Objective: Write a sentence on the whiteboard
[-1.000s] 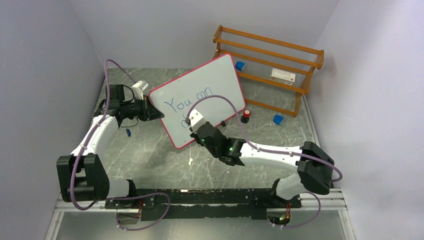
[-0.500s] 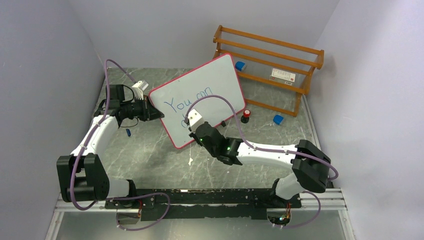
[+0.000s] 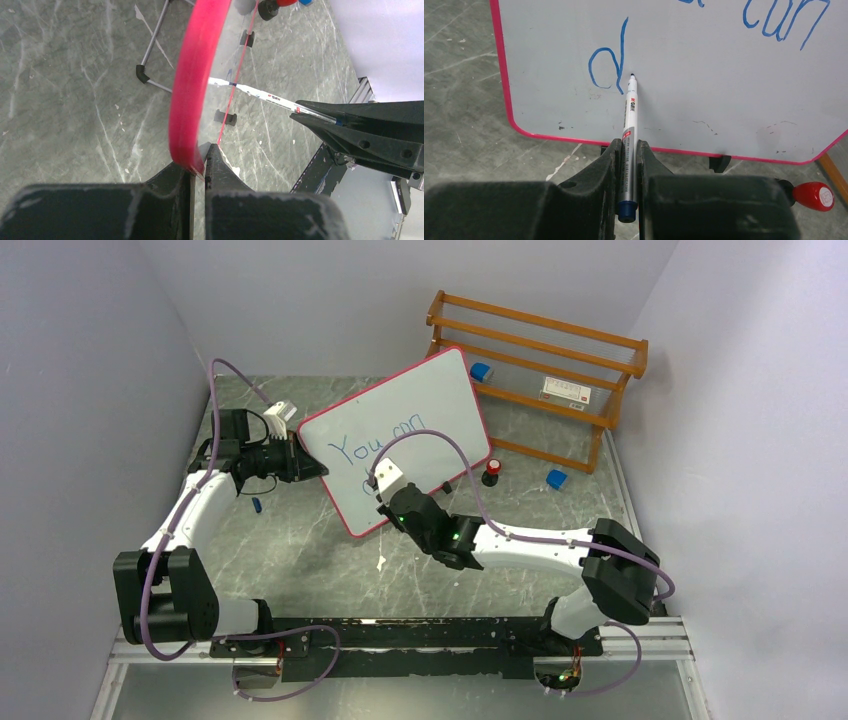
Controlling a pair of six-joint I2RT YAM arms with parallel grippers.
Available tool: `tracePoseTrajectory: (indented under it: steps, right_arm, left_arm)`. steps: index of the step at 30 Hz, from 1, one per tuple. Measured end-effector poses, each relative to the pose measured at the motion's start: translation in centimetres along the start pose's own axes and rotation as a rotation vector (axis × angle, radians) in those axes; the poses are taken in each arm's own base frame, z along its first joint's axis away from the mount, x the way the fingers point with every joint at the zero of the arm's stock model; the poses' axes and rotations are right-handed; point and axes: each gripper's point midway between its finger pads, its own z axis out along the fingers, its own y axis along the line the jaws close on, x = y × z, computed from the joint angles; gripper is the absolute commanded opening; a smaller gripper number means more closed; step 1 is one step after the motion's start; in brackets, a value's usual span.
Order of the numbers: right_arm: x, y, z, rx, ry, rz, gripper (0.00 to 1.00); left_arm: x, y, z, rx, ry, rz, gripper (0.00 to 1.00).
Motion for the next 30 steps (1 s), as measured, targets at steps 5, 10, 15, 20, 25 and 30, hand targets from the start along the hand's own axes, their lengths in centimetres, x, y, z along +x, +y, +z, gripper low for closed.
tracePoseTrajectory:
  steps: [5,10,15,20,25,30]
  right_arm:
    - [0.0,0.1,0.0,-0.005,0.001,-0.001,0.0]
    - [0.3,0.2,-0.1,-0.015,0.009,-0.004,0.0]
    - [0.8,0.2,-0.2,-0.019,0.02,-0.007,0.0]
    - [1.5,0.2,-0.3,-0.018,0.036,-0.016,0.0]
    - [2.0,-0.1,-0.4,-0.006,0.05,-0.024,0.0]
    - [2.1,-0.6,-0.3,0.014,0.052,-0.022,0.0]
  left_arm:
    - [0.0,0.0,0.0,0.0,0.0,0.0,0.05]
    - [0.0,0.0,0.0,0.0,0.0,0.0,0.05]
    - [0.0,0.0,0.0,0.0,0.0,0.0,0.05]
    - [0.0,0.0,0.0,-0.001,0.0,0.0,0.05]
    - [0.0,0.0,0.0,0.0,0.0,0.001,0.05]
    - [0.0,0.0,0.0,0.0,0.001,0.001,0.05]
